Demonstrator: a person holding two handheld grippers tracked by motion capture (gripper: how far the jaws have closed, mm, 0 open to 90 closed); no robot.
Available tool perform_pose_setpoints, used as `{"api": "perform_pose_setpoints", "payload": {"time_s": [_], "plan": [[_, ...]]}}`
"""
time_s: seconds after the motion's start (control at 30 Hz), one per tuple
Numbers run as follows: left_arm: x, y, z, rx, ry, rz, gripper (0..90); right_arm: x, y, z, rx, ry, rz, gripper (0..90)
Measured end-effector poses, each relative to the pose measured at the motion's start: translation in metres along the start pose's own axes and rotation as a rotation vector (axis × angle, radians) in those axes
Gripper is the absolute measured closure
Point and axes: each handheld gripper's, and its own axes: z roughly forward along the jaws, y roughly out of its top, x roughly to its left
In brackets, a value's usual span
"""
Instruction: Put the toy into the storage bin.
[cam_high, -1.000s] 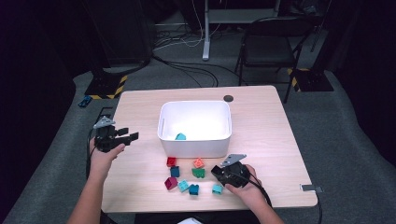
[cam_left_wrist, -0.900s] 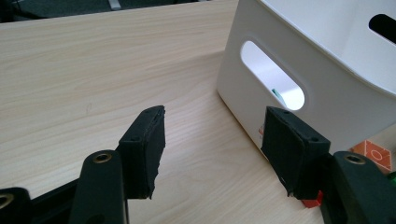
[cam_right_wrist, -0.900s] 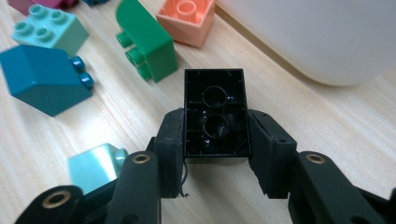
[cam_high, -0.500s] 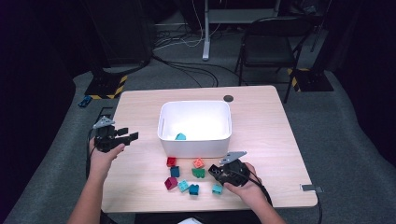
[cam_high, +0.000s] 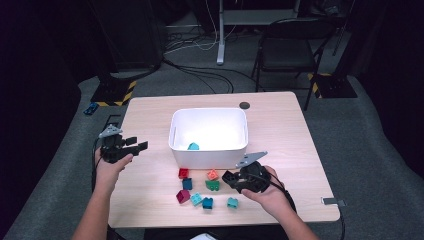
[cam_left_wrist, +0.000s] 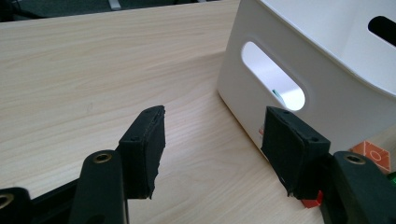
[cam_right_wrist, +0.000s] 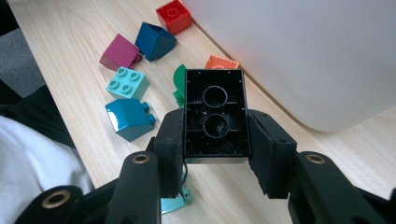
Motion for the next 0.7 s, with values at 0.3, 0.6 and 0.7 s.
{"api": "perform_pose_setpoints", "payload": {"time_s": [0.3,0.6,0.7], "plan": [[0.001,0.0,-0.001,-0.004,0.0,-0.007,39.3,0.001,0.021,-0.019,-0.027,0.011,-0.003,58.4],[0.003,0.0,-0.004,-0.02,-0.002,-0.013,39.3,0.001,0.045,-0.037,-0.05,-0.004,-0.016,58.4],[0.003,0.0,-0.005,-0.015,-0.003,-0.013,39.3,0.0,0.054,-0.042,-0.059,-0.006,-0.027,58.4]]}}
